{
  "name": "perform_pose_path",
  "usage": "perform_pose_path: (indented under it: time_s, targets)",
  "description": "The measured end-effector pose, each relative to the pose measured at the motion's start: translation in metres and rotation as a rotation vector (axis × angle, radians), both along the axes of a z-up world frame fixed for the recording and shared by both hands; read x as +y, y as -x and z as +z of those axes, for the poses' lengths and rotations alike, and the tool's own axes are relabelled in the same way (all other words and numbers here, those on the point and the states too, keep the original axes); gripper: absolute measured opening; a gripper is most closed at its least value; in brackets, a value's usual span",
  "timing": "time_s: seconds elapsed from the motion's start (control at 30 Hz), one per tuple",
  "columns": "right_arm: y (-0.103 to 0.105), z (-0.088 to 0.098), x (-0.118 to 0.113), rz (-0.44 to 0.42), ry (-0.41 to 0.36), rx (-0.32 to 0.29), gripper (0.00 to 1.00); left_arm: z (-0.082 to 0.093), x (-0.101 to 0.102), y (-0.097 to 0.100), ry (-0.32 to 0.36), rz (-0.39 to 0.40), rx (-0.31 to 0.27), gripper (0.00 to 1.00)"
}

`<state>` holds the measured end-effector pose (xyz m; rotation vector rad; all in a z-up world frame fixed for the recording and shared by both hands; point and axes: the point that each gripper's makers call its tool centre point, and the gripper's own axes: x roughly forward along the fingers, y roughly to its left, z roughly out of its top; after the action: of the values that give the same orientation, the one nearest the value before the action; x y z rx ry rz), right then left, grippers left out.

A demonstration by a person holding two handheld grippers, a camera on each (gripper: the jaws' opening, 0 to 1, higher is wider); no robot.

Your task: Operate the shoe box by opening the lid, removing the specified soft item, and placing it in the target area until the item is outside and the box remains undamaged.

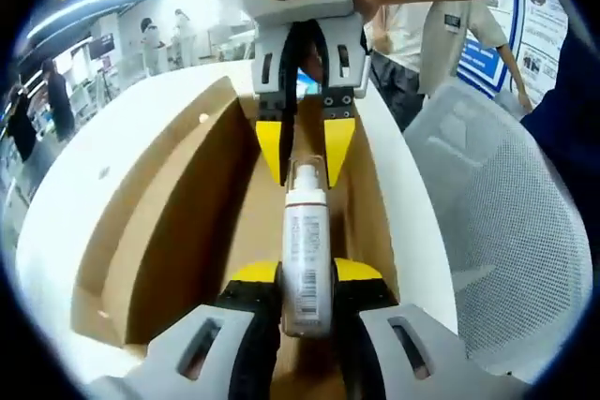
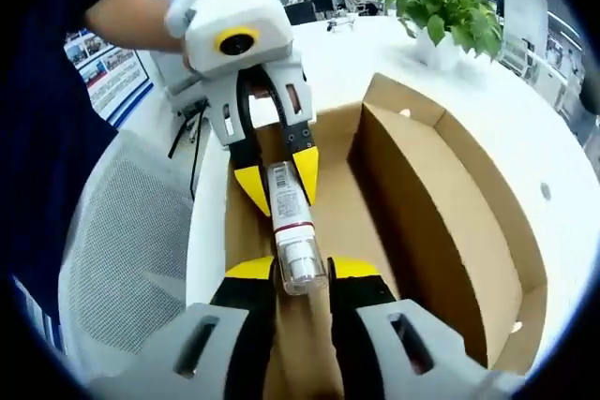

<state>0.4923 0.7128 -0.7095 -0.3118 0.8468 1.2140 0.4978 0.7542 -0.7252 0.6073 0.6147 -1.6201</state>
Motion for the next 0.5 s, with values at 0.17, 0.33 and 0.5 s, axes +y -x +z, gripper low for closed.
perform_pose_path:
  time_s: [0.17, 0.33, 0.5]
  targets:
    - [0.003, 0.015, 0.000, -0.028, -0.057, -0.001, 0.22, 0.019, -0.004, 0.003, 0.062, 0.003, 0.025, 0.17]
    - [0.002, 0.028, -0.002, -0.057, -0.107, -0.004, 0.20, 0.032, -0.008, 0.005, 0.112, 0.009, 0.051, 0.17]
    - [0.003, 0.036, -0.004, -0.071, -0.131, -0.004, 0.21, 0.047, -0.013, 0.005, 0.163, 0.015, 0.079, 0.17]
